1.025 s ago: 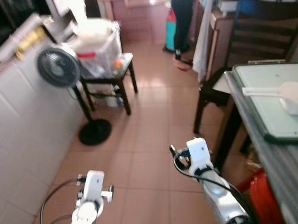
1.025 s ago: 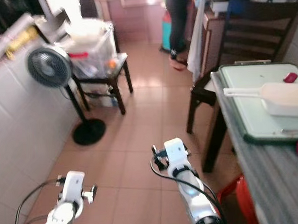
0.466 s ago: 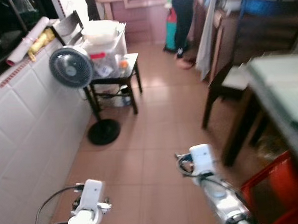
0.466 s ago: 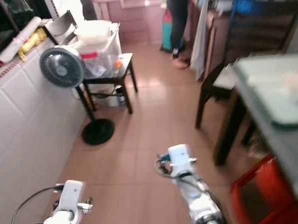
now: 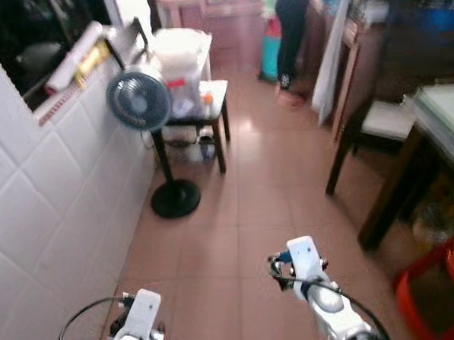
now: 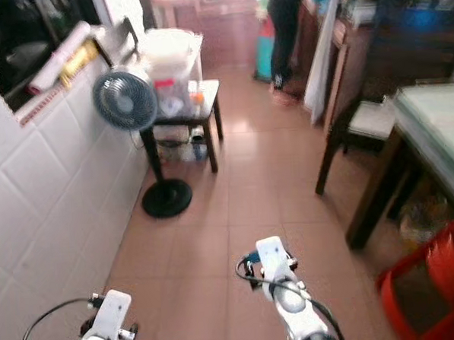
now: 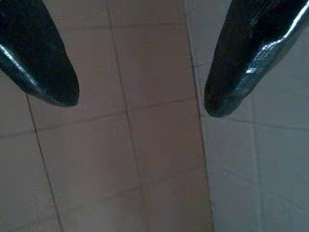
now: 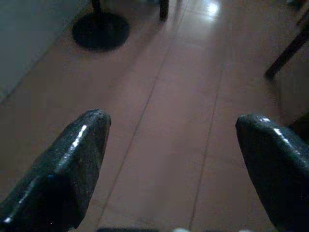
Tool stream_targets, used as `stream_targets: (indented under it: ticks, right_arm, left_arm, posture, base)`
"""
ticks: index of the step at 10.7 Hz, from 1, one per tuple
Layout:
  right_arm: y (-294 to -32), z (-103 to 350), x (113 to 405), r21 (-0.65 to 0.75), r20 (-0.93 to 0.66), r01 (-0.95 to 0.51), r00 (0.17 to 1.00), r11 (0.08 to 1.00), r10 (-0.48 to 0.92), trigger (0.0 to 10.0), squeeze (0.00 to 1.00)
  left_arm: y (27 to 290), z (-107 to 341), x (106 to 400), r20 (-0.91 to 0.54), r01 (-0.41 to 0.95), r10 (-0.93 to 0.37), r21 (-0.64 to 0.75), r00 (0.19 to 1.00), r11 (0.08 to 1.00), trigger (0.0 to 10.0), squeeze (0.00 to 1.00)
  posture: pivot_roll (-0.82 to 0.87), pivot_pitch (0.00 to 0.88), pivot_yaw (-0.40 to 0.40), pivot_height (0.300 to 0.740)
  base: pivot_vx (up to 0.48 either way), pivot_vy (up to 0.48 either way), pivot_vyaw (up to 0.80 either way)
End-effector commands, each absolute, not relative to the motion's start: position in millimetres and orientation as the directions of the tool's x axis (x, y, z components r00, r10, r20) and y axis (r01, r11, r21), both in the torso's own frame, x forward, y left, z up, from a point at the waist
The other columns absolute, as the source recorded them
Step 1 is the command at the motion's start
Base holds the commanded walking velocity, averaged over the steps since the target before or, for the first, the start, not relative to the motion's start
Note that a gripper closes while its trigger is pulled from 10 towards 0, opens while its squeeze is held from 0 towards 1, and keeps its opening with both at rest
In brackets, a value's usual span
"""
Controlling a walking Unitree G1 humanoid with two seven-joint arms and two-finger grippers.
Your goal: Setting the table
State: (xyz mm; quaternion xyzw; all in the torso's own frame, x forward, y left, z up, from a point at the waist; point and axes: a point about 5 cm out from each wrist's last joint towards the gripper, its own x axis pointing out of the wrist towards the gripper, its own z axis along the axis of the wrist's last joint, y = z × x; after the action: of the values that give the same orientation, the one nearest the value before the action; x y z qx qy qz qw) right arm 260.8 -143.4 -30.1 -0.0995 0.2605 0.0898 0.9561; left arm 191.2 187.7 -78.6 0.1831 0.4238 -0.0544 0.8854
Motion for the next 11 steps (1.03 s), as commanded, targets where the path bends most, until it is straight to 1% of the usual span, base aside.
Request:
stream_targets:
  ticks: [1,3,4,5,6,8,9,10,11]
  right_arm:
    - [-143.8,-37.2,254.2,-0.14,-0.564,-0.25,0.815,0.958,0.13,10.0,0.0]
    - [-141.4,-49.1,240.0,-0.178,-0.637,-0.372,0.749,0.911,0.182,10.0,0.0]
    - [-143.1,-51.4,237.3,-0.187,-0.652,-0.384,0.737,0.904,0.178,10.0,0.0]
    - [-148.3,-56.8,231.1,-0.177,-0.688,-0.365,0.71,0.914,0.15,10.0,0.0]
    - [-151.7,-65.0,220.3,-0.184,-0.739,-0.381,0.661,0.906,0.128,10.0,0.0]
    - [-151.3,-71.3,211.2,-0.148,-0.781,-0.402,0.608,0.904,0.143,10.0,0.0]
    - [-153.0,-70.8,211.8,-0.164,-0.773,-0.379,0.623,0.911,0.12,10.0,0.0]
    - [-156.1,-70.7,212.0,-0.138,-0.766,-0.296,0.637,0.945,0.088,10.0,0.0]
    - [-158.0,-71.0,211.8,-0.128,-0.769,-0.264,0.635,0.956,0.072,10.0,0.0]
  left_arm:
    - [188.0,-81.2,186.3,-0.783,0.274,0.059,0.286,0.619,0.918,10.0,0.0]
    - [190.3,-85.3,177.1,-0.794,0.246,0.08,0.28,0.602,0.928,10.0,0.0]
    - [190.0,-86.2,175.1,-0.798,0.247,0.076,0.274,0.598,0.929,10.0,0.0]
    - [188.0,-89.6,168.7,-0.816,0.247,0.061,0.244,0.575,0.938,10.0,0.0]
    - [186.6,-92.1,163.2,-0.828,0.269,0.052,0.24,0.559,0.933,10.0,0.0]
    - [185.5,-93.5,160.4,-0.833,0.269,0.046,0.23,0.551,0.935,10.0,0.0]
    - [184.4,-93.9,159.5,-0.837,0.266,0.03,0.208,0.546,0.941,10.0,0.0]
    - [184.5,-94.1,158.7,-0.84,0.27,0.015,0.191,0.543,0.944,10.0,0.0]
    - [184.7,-93.7,159.5,-0.838,0.29,0.016,0.206,0.545,0.935,10.0,0.0]
  posture:
    - [-0.14,0.0,0.031,0.74]
    - [-0.1,0.0,-0.004,0.74]
    - [-0.08,0.0,-0.011,0.74]
    - [-0.06,0.0,-0.021,0.74]
    - [-0.05,0.0,-0.03,0.74]
    - [-0.04,0.0,-0.039,0.74]
    - [-0.04,0.0,-0.039,0.74]
    - [-0.05,0.0,-0.027,0.74]
    - [-0.05,0.0,-0.027,0.74]
  base:
    - [0.0,0.48,0.0]
    - [0.0,0.379,0.0]
    - [0.0,0.0,0.0]
    - [0.0,0.0,0.0]
    - [0.0,0.0,0.0]
    - [0.0,0.0,0.0]
    - [0.0,0.0,0.0]
    - [0.0,0.0,0.0]
    - [0.0,0.0,0.0]
